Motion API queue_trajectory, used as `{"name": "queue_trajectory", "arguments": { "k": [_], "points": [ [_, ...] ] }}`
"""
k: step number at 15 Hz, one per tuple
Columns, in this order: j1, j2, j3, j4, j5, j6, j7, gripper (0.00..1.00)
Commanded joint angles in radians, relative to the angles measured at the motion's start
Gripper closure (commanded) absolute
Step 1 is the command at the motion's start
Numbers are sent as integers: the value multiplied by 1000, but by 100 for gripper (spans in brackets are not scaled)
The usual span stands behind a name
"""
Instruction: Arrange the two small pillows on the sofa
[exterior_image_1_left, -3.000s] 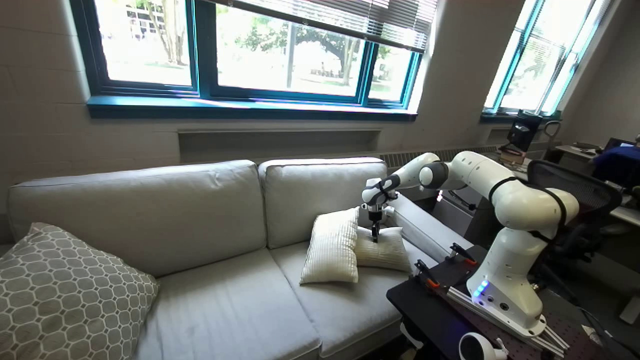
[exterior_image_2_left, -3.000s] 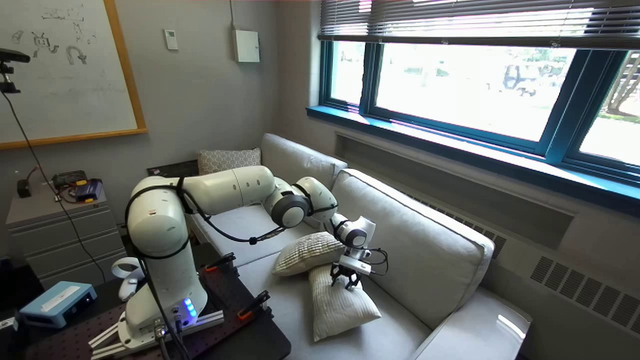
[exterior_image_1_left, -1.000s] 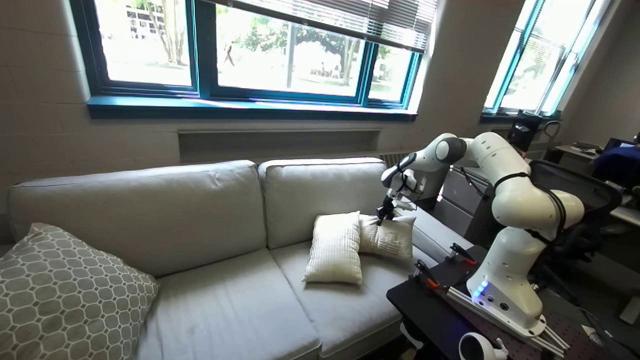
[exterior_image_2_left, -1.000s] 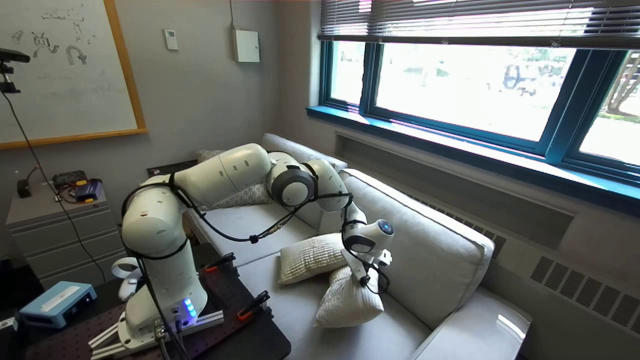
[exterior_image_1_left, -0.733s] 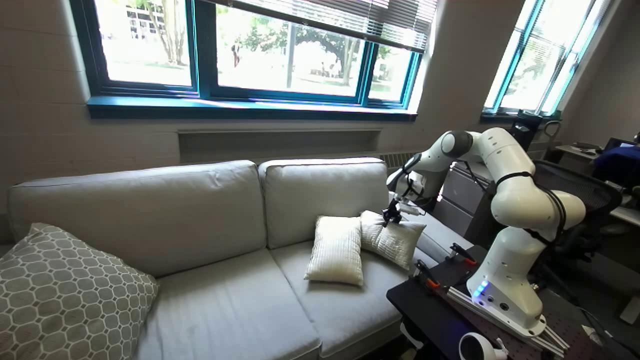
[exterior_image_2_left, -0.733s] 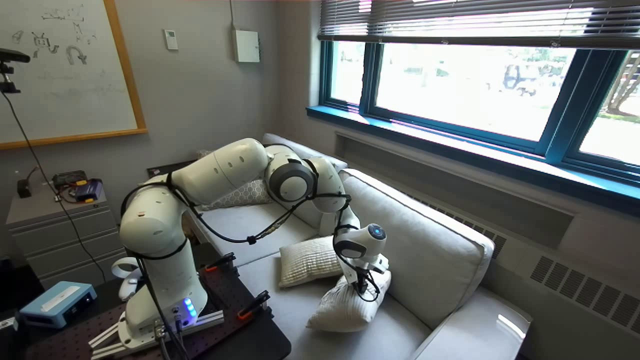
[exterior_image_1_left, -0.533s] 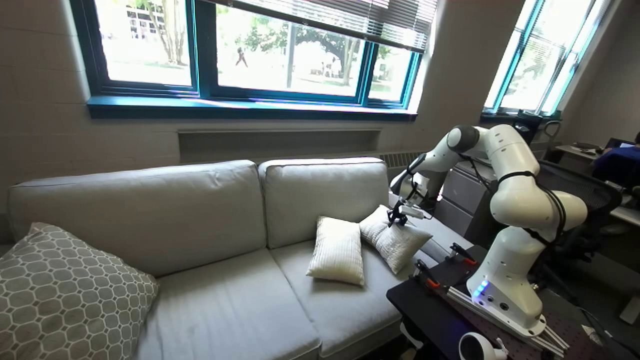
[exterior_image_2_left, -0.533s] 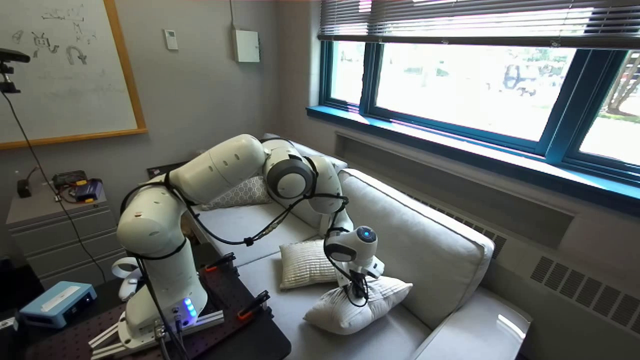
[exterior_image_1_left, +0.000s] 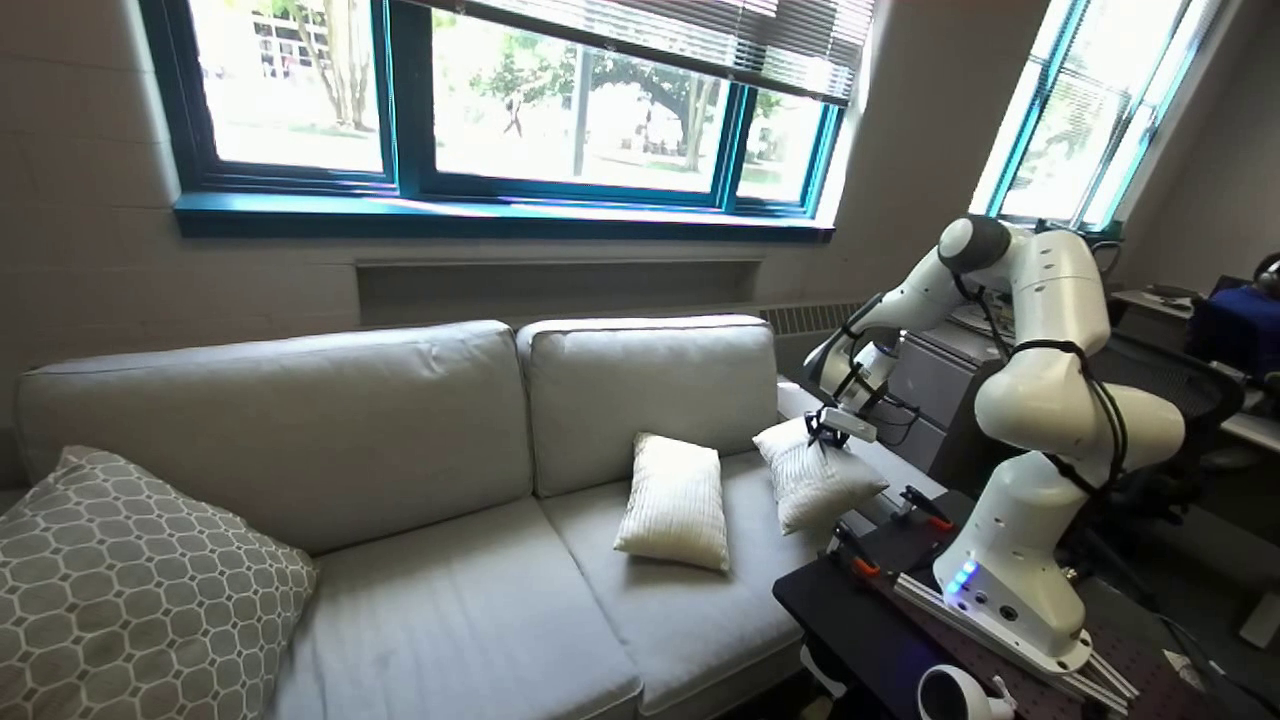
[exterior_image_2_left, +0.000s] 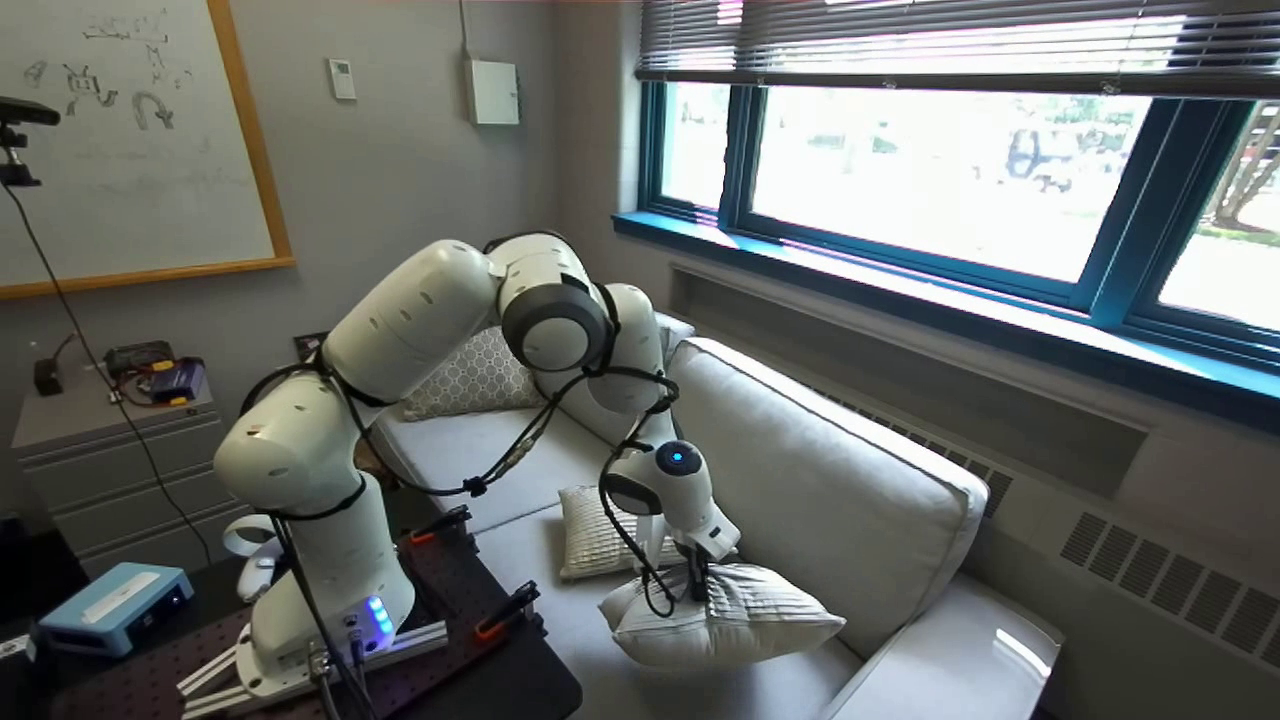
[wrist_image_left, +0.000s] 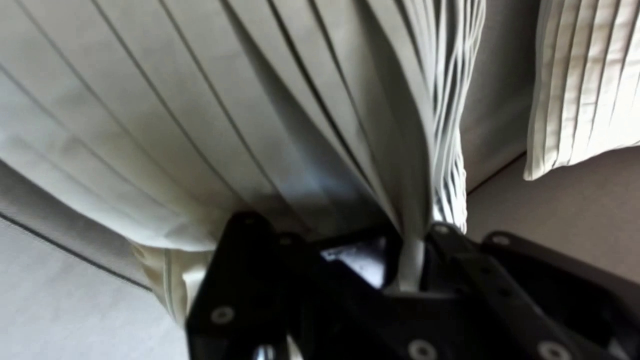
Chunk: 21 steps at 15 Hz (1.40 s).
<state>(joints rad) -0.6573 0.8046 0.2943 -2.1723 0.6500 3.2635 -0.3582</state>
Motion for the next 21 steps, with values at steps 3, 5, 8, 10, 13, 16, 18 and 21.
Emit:
{"name": "queue_trajectory", "arguments": {
  "k": [3, 5, 8, 10, 13, 16, 18, 21],
  "points": [
    [-13, -167, 8, -124, 8, 23, -3, 97],
    [55, -190, -64, -112, -10, -20, -14, 97],
    [206, -190, -240, -57, -80, -135, -27, 97],
    [277, -171, -351, -18, -266, -206, 93, 98],
    [322, -134, -430, 94, -422, -312, 167, 98],
    [284, -84, -398, 223, -463, -387, 193, 97],
    [267, -26, -376, 326, -464, -437, 188, 97],
    [268, 81, -368, 485, -473, -522, 187, 97]
  ]
}}
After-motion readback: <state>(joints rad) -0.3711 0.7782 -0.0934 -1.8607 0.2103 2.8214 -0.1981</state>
